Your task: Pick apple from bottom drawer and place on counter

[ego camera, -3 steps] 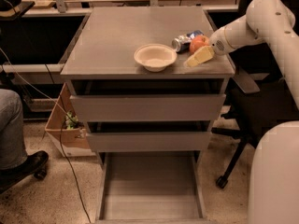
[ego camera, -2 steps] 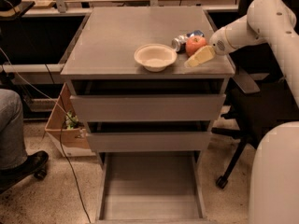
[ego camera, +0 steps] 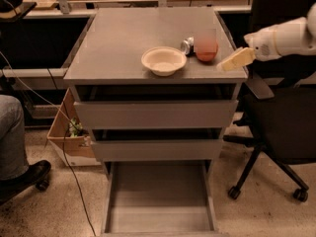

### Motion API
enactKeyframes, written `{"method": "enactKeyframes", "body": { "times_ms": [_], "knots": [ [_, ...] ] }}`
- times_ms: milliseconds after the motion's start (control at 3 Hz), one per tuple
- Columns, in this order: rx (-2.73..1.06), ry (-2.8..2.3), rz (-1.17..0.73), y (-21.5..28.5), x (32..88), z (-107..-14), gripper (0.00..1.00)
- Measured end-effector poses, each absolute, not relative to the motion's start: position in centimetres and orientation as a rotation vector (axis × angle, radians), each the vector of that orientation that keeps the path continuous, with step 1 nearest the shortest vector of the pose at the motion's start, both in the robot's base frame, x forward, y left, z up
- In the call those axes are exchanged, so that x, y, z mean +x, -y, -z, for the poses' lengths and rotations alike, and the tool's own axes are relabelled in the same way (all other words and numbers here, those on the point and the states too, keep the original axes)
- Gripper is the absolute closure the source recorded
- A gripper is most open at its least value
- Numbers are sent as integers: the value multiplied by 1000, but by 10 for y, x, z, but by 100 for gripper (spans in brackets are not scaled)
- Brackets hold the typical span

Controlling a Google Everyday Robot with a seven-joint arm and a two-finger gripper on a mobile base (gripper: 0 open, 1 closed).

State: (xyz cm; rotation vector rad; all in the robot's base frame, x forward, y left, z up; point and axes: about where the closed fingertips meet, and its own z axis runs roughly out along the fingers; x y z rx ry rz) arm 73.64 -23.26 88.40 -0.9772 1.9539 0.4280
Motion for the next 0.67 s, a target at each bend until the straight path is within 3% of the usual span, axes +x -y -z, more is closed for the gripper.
{"method": "enactKeyframes", "body": {
  "times_ms": [667],
  "knots": [
    [-902,-1541,-639,284,625,-959,0]
  ]
}}
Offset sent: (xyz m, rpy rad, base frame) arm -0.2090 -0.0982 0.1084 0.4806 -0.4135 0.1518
